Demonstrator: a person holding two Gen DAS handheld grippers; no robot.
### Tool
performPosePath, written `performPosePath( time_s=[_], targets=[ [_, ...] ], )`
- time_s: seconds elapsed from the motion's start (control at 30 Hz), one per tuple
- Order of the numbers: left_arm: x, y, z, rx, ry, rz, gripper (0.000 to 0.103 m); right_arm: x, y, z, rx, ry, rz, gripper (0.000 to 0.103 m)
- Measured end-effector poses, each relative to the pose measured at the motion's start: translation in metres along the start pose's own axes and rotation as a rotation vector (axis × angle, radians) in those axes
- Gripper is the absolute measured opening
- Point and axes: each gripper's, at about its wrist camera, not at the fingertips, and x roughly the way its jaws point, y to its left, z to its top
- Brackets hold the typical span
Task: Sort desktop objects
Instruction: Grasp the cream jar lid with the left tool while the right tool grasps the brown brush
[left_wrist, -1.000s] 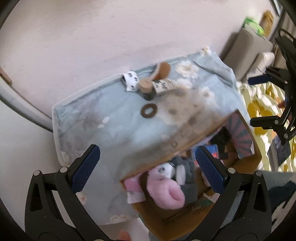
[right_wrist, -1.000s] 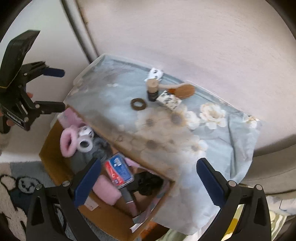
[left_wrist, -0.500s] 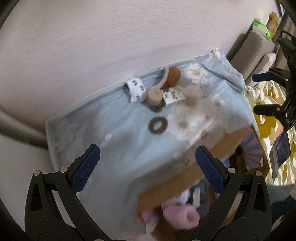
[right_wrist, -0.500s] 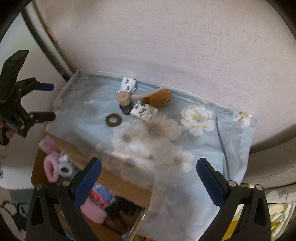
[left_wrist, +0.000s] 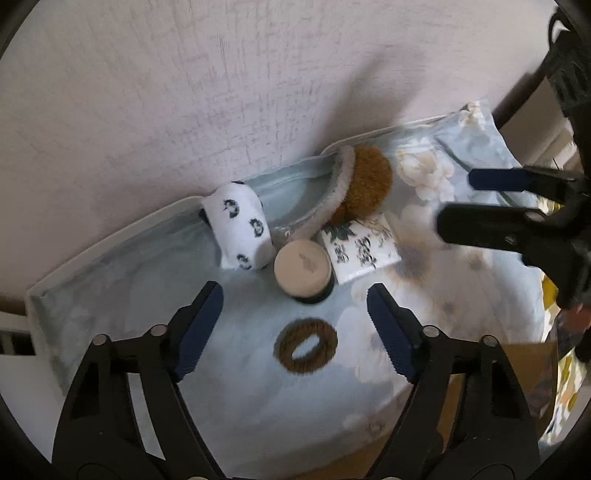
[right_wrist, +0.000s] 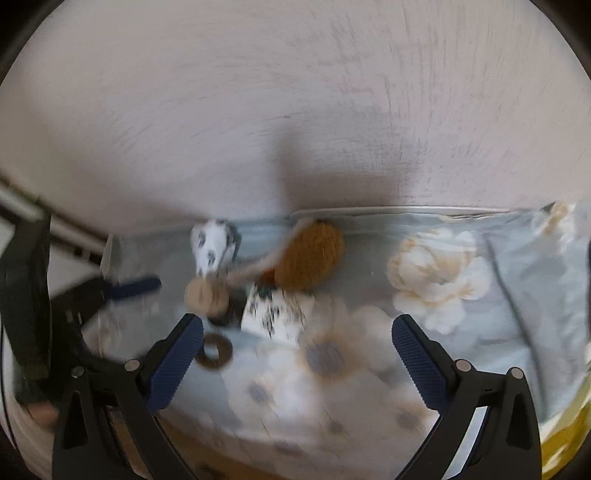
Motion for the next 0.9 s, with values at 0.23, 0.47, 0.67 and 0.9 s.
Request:
performPosePath(
  time_s=[0.23,0.47,0.67,0.9],
  targets=[
    [0.011,0.006,0.01,-0.014,-0.025,0.009,0.07,0.04,-0.015,0.019,0.2,0.017,0.068,0.093],
    [0.026,0.013,0.012,-0.033,-0.002,-0.021,0.044,0.063,-0.019,0.025,0.296,0.021,0.08,0.066],
    [0.031,0.021,0.009,-0.066,-0.001,-0.068,0.03,0.067,-0.021,0.028,0.317,-0.002,0.083,0.034],
    [0.022,0.022,0.009,-0.057,-0.002,-0.083,0.03,0.052,-0.02,0.027,0.316,-0.038,0.09,0.03]
  ],
)
